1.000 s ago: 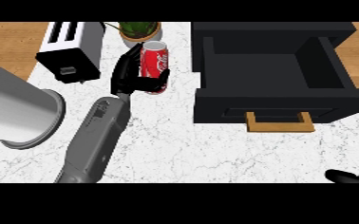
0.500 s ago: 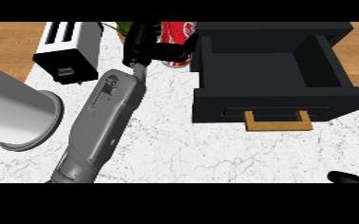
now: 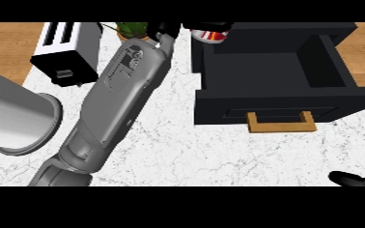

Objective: Pick up the can, place it into the drawer and close the drawer

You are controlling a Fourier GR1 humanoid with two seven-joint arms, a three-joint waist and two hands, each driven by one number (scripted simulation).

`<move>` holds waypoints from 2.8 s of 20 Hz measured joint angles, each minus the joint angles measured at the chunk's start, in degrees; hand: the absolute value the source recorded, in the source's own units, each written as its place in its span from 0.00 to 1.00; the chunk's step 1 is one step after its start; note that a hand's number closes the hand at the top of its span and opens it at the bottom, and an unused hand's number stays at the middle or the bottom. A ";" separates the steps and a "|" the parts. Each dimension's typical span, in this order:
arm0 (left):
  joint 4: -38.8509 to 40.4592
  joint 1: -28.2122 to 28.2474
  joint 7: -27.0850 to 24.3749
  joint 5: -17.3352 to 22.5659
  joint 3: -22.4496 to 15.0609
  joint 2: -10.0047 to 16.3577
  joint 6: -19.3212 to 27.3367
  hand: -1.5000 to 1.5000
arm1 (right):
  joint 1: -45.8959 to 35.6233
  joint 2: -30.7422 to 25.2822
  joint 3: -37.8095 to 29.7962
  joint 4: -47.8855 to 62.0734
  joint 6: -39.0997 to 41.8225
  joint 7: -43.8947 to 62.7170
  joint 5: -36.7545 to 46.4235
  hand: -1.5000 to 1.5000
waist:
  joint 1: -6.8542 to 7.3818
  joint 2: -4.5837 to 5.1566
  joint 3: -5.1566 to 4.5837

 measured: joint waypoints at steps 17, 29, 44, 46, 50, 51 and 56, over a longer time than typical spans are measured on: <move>24.53 -22.77 -0.89 9.51 -5.86 -0.02 6.37 1.00 | -3.06 -1.49 -0.23 0.14 0.25 1.71 -2.01 0.00 | -2.89 0.74 0.09; 32.64 -26.70 -5.20 14.46 -11.29 -0.01 13.86 0.00 | -5.93 -2.59 0.91 1.25 0.25 2.82 -1.51 0.00 | -4.63 1.29 0.17; 35.19 -28.08 -9.42 21.15 -11.20 -0.01 16.52 0.00 | -12.30 -9.65 6.49 5.71 3.24 -3.73 11.92 0.00 | -4.40 1.78 0.14; 34.71 -27.66 -10.02 22.32 -11.25 -0.02 16.67 0.00 | -13.15 -10.53 8.53 7.05 3.25 -4.88 15.89 0.00 | -4.21 1.77 0.13; 35.13 -28.72 -10.84 23.64 -10.51 -0.02 16.97 0.00 | -15.19 -12.47 11.82 10.92 2.77 -7.49 23.48 0.00 | -3.19 1.64 0.10; 35.50 -28.84 -11.48 23.65 -10.36 -0.01 16.83 0.00 | -15.35 -12.62 12.77 12.21 2.32 -8.57 25.45 0.00 | -2.94 1.68 0.10; 36.45 -29.42 -12.33 23.63 -10.53 -0.02 16.55 0.00 | -19.29 -13.04 17.75 20.75 -0.15 -11.56 34.95 0.00 | -1.38 1.43 0.08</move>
